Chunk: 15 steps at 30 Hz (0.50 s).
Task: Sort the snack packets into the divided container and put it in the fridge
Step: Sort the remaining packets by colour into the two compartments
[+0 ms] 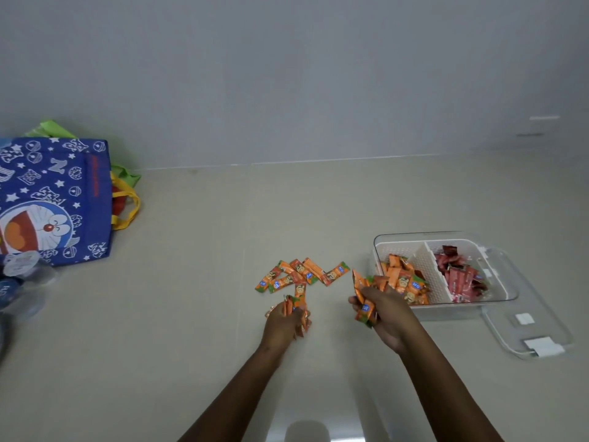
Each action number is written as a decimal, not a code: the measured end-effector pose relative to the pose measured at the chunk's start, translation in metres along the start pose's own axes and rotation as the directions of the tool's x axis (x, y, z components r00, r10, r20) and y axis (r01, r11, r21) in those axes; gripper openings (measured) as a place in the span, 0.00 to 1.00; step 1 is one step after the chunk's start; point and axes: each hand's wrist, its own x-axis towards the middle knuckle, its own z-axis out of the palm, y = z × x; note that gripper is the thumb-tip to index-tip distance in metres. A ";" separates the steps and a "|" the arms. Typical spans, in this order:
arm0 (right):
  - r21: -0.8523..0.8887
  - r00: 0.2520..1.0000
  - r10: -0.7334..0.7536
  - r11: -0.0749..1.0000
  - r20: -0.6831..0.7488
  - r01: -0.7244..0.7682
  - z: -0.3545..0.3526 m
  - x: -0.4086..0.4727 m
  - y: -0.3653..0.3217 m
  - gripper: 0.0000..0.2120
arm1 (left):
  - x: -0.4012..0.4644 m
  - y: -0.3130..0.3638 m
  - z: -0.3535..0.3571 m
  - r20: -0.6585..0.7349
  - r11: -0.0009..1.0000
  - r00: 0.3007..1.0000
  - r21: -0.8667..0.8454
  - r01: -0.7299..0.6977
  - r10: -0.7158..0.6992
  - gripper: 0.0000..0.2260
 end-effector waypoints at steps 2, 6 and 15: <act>0.018 0.998 -0.063 0.998 -0.027 0.064 -0.014 -0.002 -0.014 0.07 | -0.008 0.019 0.017 0.036 0.987 0.999 -0.158 0.004 0.002 0.08; -0.063 0.977 -0.165 0.985 -0.138 0.158 -0.046 0.012 -0.038 0.04 | -0.024 0.046 0.051 0.090 0.964 0.993 -0.262 -0.052 0.078 0.08; -0.466 0.999 0.026 0.885 0.025 -0.012 -0.110 0.092 -0.044 0.08 | -0.051 0.074 0.114 0.033 0.984 0.991 -0.122 -0.128 0.133 0.07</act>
